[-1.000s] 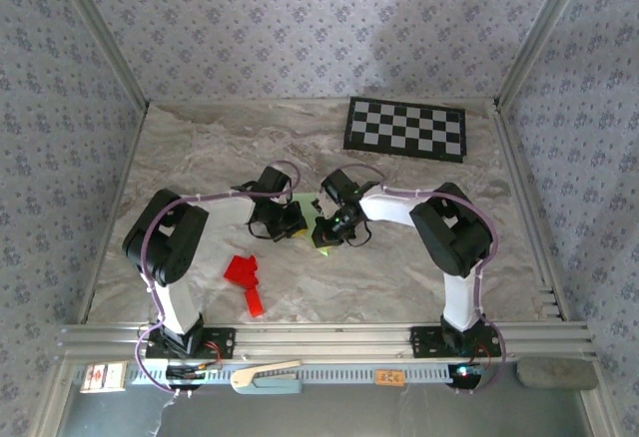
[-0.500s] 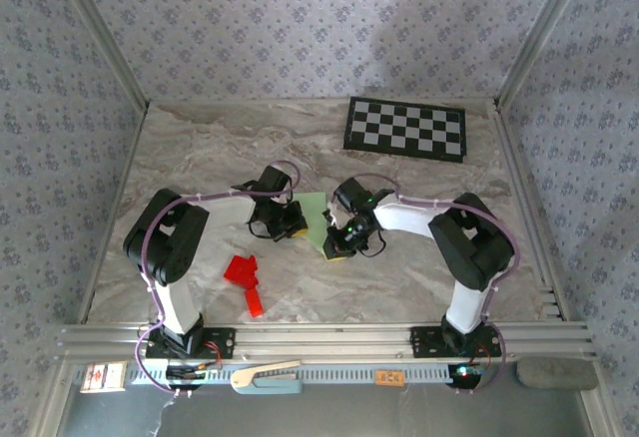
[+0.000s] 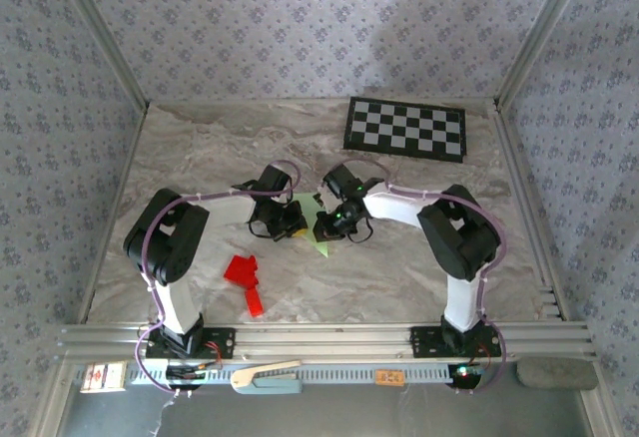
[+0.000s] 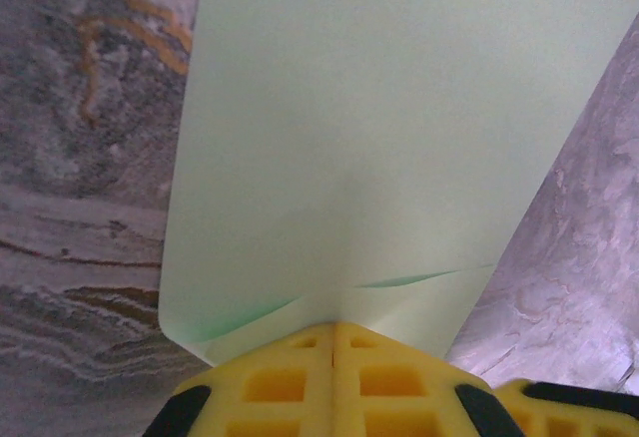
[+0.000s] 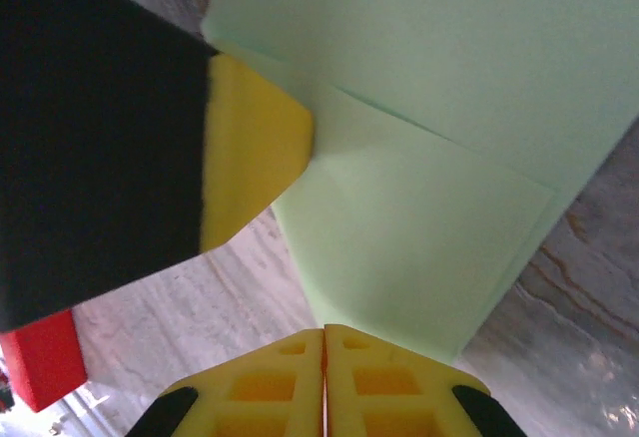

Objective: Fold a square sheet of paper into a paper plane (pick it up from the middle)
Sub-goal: Third fold the triangle at the center of the table.

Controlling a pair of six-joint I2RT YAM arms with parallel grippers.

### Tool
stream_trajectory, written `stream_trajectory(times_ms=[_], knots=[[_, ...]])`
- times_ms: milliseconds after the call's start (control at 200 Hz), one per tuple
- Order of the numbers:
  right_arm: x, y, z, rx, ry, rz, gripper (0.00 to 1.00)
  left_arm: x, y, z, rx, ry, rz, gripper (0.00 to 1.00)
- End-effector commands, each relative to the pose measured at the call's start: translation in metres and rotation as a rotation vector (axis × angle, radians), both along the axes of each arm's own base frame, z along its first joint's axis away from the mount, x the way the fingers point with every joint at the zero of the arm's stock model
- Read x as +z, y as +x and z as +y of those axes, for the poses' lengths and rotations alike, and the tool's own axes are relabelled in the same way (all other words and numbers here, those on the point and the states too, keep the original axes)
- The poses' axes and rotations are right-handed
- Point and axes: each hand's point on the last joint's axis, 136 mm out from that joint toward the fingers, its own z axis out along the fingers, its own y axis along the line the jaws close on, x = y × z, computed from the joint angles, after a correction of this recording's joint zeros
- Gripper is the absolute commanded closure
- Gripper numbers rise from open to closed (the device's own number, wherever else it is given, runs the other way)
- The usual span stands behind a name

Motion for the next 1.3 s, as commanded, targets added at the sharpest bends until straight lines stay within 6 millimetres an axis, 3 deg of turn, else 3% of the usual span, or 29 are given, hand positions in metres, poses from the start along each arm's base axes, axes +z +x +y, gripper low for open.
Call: stream_trajectory(times_ms=[0,310,690,1089,1294], knots=[[-0.011,-0.003,-0.003,0.010,-0.051,0.019,0.91,-0.004,-0.002,0.006,-0.007,0.053,0.009,0.96],[-0.037,-0.013,-0.022,0.008,-0.155,0.056,0.93,0.033,0.005,-0.011,-0.078,-0.052,-0.117,0.90],[-0.041,-0.013,-0.025,-0.009,-0.181,0.074,0.94,0.006,-0.020,-0.014,-0.156,0.010,-0.075,0.91],[-0.048,-0.020,-0.036,-0.003,-0.224,0.084,0.94,-0.020,-0.012,0.009,-0.125,0.167,-0.065,0.93],[-0.061,-0.030,-0.056,0.018,-0.306,0.092,0.94,-0.023,-0.001,0.023,-0.125,0.201,-0.067,0.93]])
